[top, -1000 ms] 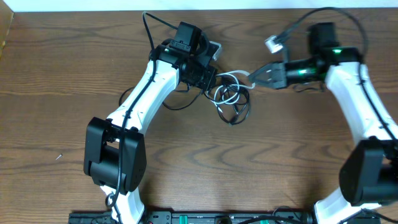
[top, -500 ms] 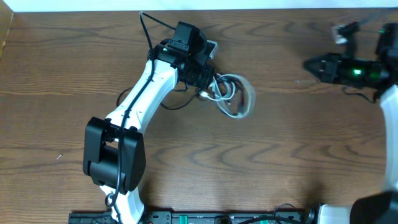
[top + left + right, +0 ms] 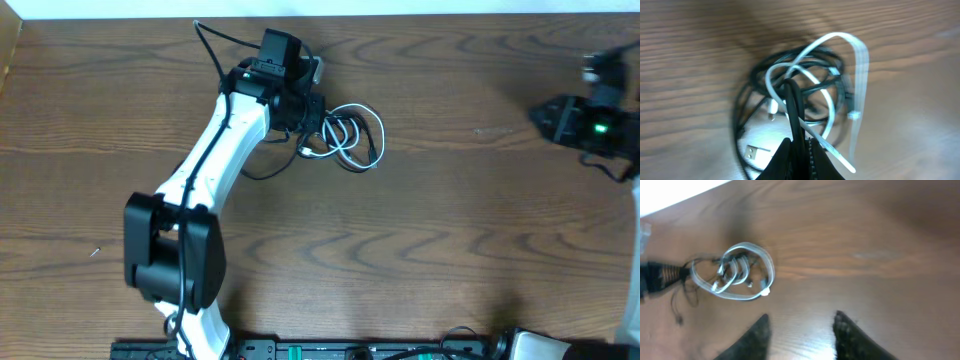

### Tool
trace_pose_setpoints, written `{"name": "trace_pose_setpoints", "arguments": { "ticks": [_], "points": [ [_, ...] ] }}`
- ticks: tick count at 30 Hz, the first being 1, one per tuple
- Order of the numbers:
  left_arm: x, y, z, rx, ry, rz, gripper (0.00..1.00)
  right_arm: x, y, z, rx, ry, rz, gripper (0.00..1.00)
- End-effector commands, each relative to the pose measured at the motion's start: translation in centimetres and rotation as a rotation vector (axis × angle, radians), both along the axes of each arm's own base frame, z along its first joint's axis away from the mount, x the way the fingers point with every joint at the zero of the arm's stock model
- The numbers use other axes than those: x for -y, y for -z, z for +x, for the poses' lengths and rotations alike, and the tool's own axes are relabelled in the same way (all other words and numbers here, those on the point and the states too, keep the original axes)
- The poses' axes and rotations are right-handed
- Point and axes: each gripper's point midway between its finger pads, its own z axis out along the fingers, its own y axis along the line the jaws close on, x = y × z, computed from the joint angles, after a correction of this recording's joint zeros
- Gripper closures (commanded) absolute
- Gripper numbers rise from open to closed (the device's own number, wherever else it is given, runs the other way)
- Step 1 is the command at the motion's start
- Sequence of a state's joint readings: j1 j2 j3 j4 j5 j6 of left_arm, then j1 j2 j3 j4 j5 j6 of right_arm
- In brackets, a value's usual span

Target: Untangle cables

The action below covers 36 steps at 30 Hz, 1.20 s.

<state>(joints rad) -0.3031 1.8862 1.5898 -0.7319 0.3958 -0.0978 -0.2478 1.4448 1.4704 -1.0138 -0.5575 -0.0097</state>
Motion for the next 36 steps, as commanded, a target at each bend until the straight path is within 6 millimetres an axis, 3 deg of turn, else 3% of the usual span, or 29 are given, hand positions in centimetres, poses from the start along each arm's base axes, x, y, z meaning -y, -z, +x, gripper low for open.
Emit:
{"name": "trace_pose_setpoints", "arguments": {
  "ticks": [1,5,9,13,24,28,32,34,36],
  "points": [
    [2.0,-6.4,-1.8,0.027,-0.015,-0.194,0.93,-5.9,-0.1,0.2,0.058,-0.270,0.062,0.49],
    [1.8,-8.8,-2.7,0.016,-0.090,-0.245,0.93,-10.8,0.5,0.5,0.088,-0.448,0.107,0.37],
    [1.6,-9.9,-3.5,-0.006,-0.122,-0.270,0.92,-15.2,1.1,0.8,0.131,-0.607,0.175,0.25],
    [2.5,-10.4,-4.3,-0.033,-0.083,-0.323,0.93,-19.0,1.6,0.8,0.164,-0.740,0.263,0.22],
    [2.5,-10.4,-4.3,-0.041,-0.094,-0.329,0.92,-24.8,4.3,-0.1,0.128,-0.905,0.381,0.23],
    [2.5,-10.4,-4.3,-0.041,-0.094,-0.329,0.93,-26.2,5.8,0.0,0.102,-0.923,0.391,0.32],
    [2.5,-10.4,-4.3,-0.042,-0.094,-0.329,0.93,-25.4,9.4,3.1,0.000,-0.730,0.262,0.49],
    [2.5,-10.4,-4.3,-0.042,-0.093,-0.329,0.93,-24.0,11.3,5.1,-0.043,-0.589,0.165,0.63],
    [2.5,-10.4,-4.3,-0.042,-0.094,-0.329,0.93,-21.7,13.2,7.1,-0.088,-0.401,0.052,0.87]
  ]
}}
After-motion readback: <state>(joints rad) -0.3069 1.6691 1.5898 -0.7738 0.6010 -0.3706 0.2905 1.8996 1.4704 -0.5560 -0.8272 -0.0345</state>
